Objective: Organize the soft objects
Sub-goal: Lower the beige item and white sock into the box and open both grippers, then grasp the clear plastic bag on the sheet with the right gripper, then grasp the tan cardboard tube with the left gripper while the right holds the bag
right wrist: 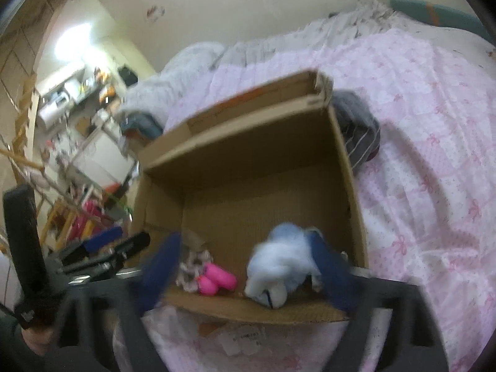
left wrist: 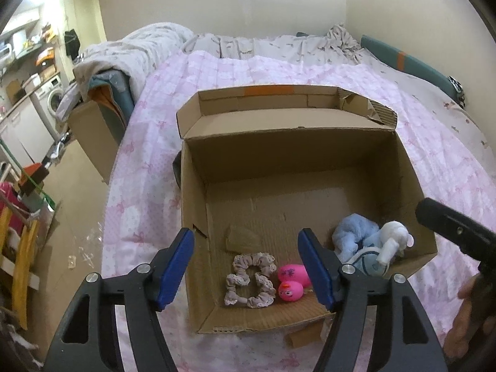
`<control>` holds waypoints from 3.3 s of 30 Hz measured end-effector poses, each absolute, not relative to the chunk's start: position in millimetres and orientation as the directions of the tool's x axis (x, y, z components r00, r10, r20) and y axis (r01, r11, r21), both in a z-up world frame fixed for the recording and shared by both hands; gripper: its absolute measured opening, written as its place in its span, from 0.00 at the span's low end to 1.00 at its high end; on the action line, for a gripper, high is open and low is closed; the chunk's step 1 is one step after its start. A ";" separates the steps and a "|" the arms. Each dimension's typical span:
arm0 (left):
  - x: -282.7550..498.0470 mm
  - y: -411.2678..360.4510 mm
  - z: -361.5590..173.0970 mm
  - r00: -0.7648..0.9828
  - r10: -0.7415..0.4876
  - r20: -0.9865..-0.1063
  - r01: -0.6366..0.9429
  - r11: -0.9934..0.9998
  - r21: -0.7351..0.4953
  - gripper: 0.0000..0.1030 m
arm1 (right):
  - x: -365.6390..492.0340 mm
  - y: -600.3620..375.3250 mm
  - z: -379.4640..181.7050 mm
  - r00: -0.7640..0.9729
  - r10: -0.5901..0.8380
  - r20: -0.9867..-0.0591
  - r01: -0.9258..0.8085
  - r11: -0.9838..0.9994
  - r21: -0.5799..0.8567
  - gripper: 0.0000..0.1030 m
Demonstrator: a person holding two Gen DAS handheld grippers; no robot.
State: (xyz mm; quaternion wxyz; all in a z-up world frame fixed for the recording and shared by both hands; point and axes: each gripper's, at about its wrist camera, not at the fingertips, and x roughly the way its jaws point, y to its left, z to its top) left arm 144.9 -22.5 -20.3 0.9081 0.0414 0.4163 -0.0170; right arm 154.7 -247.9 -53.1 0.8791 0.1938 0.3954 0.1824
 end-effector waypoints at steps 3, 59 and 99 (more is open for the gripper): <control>142.6 -22.9 -18.7 0.658 0.001 -0.753 0.068 0.996 0.060 0.65 | 152.4 -249.2 -47.6 0.639 0.462 -0.615 -0.171 0.865 0.472 0.94; 60.3 38.0 -42.3 0.539 0.108 -0.835 -0.157 0.987 0.026 0.65 | 87.3 -224.7 -96.5 0.477 0.325 -0.816 -0.077 0.941 0.329 0.94; 89.7 -36.1 -113.8 0.379 -0.100 -0.920 -0.043 0.991 -0.125 0.65 | 80.2 -241.9 -93.4 0.416 0.375 -0.828 -0.095 0.924 0.371 0.15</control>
